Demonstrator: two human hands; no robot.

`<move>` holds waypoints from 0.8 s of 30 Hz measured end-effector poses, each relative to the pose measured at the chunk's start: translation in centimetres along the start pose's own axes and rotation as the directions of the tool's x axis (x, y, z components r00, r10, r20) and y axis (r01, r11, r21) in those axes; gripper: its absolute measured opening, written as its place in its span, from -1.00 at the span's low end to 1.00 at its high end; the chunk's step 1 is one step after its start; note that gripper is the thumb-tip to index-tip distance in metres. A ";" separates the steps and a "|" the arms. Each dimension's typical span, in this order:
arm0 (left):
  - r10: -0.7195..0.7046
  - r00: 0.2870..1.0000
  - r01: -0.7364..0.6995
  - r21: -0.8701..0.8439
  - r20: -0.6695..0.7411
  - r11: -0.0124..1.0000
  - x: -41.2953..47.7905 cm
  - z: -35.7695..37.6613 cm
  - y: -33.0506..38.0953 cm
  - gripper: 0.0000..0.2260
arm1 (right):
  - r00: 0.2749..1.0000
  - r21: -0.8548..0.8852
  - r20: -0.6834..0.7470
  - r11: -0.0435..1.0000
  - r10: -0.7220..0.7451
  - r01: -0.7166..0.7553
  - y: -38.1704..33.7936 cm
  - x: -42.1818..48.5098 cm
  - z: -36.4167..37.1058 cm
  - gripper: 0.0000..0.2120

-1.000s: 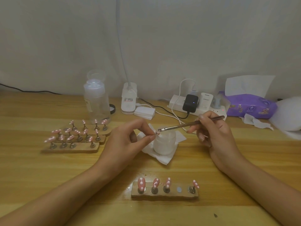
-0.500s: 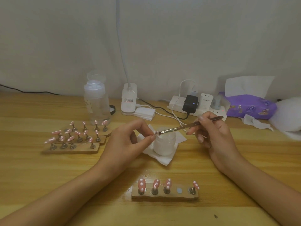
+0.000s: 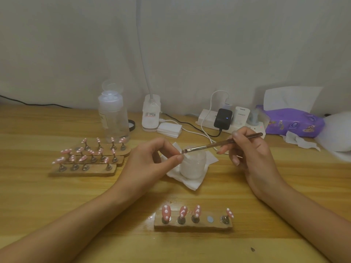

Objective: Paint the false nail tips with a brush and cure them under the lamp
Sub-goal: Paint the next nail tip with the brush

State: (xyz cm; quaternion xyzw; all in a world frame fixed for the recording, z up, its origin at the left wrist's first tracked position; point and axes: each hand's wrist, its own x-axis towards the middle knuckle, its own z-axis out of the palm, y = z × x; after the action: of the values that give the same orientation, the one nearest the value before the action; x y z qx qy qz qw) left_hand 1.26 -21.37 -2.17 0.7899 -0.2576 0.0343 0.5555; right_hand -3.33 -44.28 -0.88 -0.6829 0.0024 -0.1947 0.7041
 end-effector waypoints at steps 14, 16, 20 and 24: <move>-0.020 1.000 0.020 -0.005 0.007 1.000 0.0 0.0 0.1 -0.93 | 1.000 0.060 -0.009 0.998 -0.029 0.029 -0.2 0.0 0.0 -0.81; -0.024 1.000 0.024 -0.004 0.002 1.000 0.0 0.0 0.1 -0.93 | 0.999 0.040 0.025 0.999 -0.033 0.032 -0.1 -0.1 0.1 -0.81; -0.029 1.000 0.029 -0.022 0.008 0.999 0.0 0.0 0.1 -0.93 | 0.998 0.032 -0.055 0.999 -0.003 0.005 0.1 0.1 -0.1 -0.78; -0.021 1.000 0.021 -0.016 0.005 1.000 0.1 0.1 0.1 -0.93 | 0.999 0.059 0.016 0.998 -0.040 0.039 -0.2 -0.1 0.1 -0.80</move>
State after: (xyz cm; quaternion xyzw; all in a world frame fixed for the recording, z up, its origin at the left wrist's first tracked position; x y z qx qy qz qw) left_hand 1.26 -21.50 -2.08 0.7881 -0.2509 0.0246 0.5616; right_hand -3.43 -44.16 -0.75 -0.6635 -0.0226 -0.2025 0.7199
